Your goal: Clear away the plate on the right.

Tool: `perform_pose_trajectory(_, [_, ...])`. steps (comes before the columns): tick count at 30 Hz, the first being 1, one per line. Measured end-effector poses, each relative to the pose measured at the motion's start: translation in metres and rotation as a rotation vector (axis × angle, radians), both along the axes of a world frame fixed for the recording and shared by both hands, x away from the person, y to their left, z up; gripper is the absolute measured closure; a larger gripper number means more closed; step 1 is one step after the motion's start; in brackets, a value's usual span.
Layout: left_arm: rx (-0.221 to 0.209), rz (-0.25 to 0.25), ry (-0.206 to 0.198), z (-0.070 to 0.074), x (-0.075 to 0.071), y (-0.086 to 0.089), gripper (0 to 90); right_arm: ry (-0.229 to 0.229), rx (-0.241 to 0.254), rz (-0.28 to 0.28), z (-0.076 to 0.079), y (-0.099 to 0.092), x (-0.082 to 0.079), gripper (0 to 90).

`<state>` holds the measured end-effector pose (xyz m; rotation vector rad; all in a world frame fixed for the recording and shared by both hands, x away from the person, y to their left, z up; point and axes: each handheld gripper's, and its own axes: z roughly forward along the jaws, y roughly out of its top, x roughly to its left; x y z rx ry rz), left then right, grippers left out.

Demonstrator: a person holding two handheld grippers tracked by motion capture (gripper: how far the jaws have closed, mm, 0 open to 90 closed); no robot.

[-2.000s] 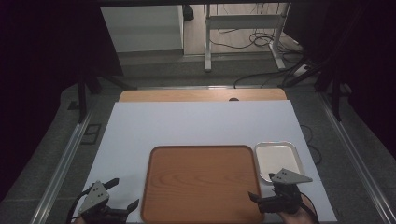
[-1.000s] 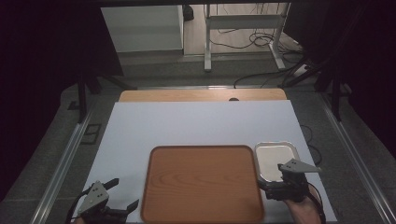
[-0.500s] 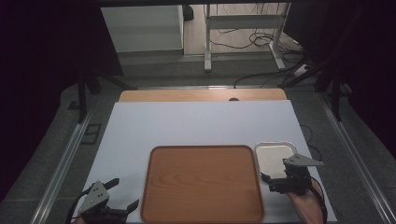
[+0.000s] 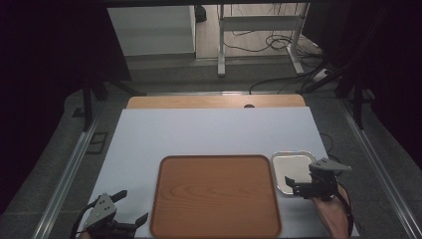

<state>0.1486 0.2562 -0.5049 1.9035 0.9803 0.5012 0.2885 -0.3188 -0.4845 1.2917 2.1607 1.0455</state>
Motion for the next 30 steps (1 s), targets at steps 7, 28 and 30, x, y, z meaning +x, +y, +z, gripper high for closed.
perform_pose_trajectory(7, [0.001, 0.001, 0.001, 0.000, 0.000, 0.000, 0.3, 0.001, 0.006, -0.032, 0.000, -0.012, 0.008, 1.0])
perform_pose_trajectory(28, [0.003, 0.001, 0.000, 0.000, 0.000, 0.000, 0.4, 0.058, -0.037, -0.191, -0.005, -0.043, 0.032, 0.0])
perform_pose_trajectory(30, [0.003, 0.001, 0.000, 0.000, 0.000, 0.000, 0.4, 0.064, -0.039, -0.193, -0.005, -0.044, 0.034, 0.0])
